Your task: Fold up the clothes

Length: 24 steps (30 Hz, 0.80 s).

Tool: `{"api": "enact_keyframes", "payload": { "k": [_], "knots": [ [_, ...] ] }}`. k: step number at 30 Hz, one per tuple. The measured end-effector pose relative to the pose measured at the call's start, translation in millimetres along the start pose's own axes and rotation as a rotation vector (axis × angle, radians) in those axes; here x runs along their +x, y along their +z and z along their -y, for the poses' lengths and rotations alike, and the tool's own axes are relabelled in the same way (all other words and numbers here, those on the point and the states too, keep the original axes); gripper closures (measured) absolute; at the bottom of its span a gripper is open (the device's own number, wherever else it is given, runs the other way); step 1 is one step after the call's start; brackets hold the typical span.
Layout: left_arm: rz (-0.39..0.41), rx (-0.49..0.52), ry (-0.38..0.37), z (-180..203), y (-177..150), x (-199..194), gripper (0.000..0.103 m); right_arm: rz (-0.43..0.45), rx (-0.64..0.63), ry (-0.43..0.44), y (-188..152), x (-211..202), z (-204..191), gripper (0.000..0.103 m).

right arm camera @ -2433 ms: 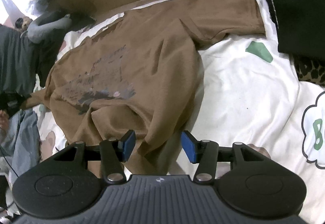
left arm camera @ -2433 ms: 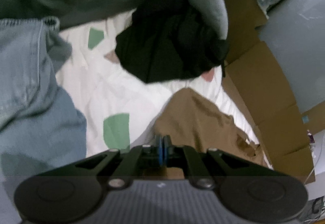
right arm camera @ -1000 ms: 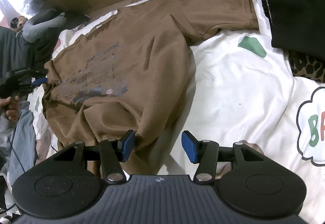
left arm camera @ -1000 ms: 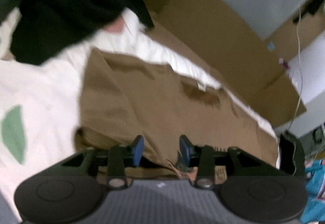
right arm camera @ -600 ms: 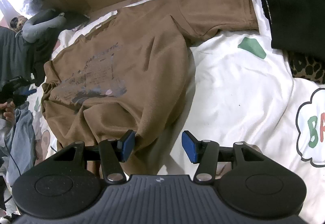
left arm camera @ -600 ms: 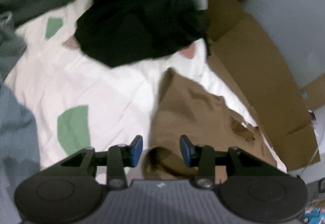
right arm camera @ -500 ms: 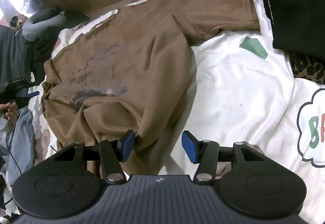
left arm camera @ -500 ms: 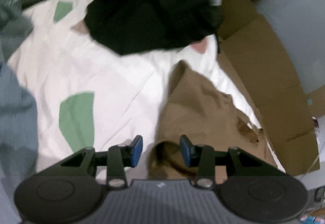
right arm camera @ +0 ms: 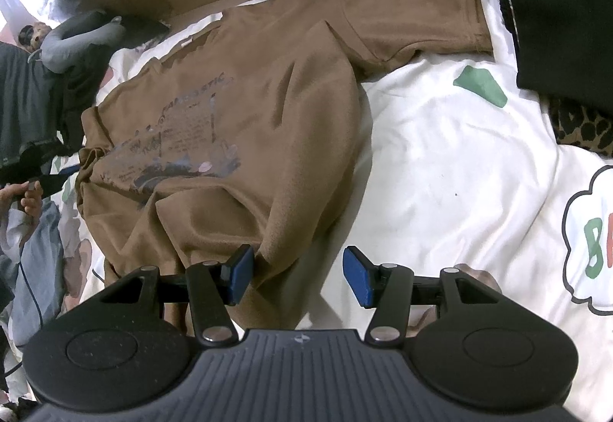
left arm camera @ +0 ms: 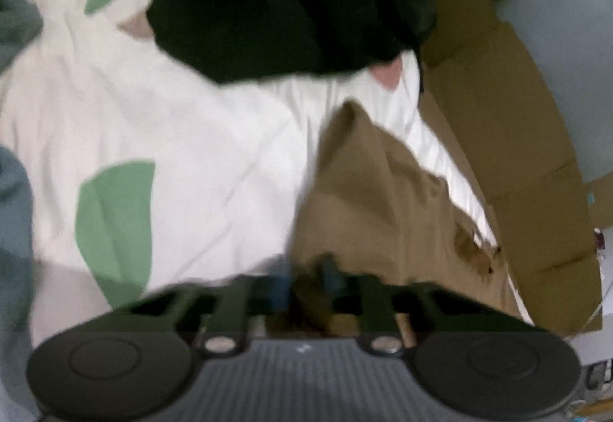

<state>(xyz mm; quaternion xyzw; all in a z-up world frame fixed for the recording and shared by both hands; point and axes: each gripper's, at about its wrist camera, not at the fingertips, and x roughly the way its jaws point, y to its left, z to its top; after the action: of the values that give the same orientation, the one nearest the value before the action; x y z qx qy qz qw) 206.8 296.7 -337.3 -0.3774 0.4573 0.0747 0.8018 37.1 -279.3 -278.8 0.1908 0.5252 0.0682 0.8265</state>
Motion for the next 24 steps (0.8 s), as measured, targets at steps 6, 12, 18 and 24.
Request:
{"api": "enact_keyframes", "payload": {
  "k": [6,12,18,24],
  "knots": [
    [-0.031,0.087,0.026,3,-12,-16,0.093,0.004,-0.002,0.0,0,-1,0,0.044],
    [-0.069,0.074,0.056,-9,-18,-23,0.093,0.005,0.001,0.002,0,-1,1,0.044],
    [-0.029,0.015,0.03,-15,-10,-28,0.075,0.003,0.004,0.001,0,0,2,0.044],
    [-0.023,0.049,0.027,-10,-6,-17,0.071,0.001,0.001,0.0,1,1,2,0.044]
  ]
}}
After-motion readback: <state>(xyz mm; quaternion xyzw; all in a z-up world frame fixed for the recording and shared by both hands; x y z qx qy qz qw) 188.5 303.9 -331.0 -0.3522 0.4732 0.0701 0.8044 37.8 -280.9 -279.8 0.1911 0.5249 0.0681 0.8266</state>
